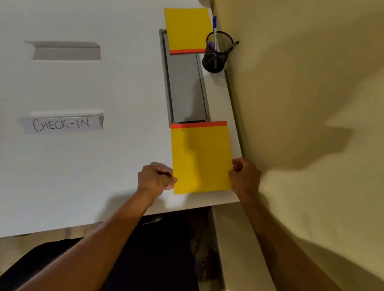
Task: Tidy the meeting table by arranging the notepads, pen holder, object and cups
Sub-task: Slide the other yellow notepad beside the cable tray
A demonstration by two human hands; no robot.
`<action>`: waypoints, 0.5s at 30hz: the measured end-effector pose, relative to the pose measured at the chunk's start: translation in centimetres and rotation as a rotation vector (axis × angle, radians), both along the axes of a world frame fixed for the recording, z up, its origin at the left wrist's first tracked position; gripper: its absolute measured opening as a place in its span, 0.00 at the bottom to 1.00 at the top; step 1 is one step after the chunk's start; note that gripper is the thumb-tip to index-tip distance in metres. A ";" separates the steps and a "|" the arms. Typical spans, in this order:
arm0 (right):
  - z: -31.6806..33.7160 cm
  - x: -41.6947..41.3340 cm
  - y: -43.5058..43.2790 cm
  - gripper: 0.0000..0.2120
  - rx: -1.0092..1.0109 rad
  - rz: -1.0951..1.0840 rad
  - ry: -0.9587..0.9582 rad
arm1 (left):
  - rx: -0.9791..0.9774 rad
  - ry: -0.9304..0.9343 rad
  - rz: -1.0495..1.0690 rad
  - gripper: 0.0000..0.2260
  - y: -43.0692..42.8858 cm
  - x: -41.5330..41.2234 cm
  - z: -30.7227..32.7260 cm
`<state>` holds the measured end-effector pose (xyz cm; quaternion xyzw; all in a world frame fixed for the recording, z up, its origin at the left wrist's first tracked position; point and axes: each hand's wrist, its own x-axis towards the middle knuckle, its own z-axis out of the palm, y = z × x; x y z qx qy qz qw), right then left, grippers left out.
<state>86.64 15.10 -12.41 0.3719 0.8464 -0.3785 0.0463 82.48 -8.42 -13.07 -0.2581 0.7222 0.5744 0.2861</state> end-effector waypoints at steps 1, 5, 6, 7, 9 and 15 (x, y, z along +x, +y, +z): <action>-0.1 0.3 0.4 0.12 0.015 0.001 -0.002 | -0.009 -0.003 0.001 0.11 0.5 0.3 -0.1; -0.1 0.8 1.2 0.13 0.042 0.014 -0.018 | -0.067 -0.002 0.003 0.12 1.9 1.2 -0.6; -0.2 0.8 1.3 0.13 0.048 0.023 -0.022 | -0.080 -0.004 0.003 0.12 2.1 1.2 -0.7; -0.2 0.8 1.4 0.13 0.054 0.034 -0.027 | -0.091 -0.008 0.003 0.12 2.3 1.2 -0.8; -0.3 0.9 1.5 0.12 0.064 0.051 -0.042 | -0.117 -0.013 -0.008 0.12 2.7 1.2 -0.7; -0.2 1.3 1.3 0.10 0.084 0.074 -0.046 | -0.133 -0.021 -0.015 0.09 3.3 1.5 -0.4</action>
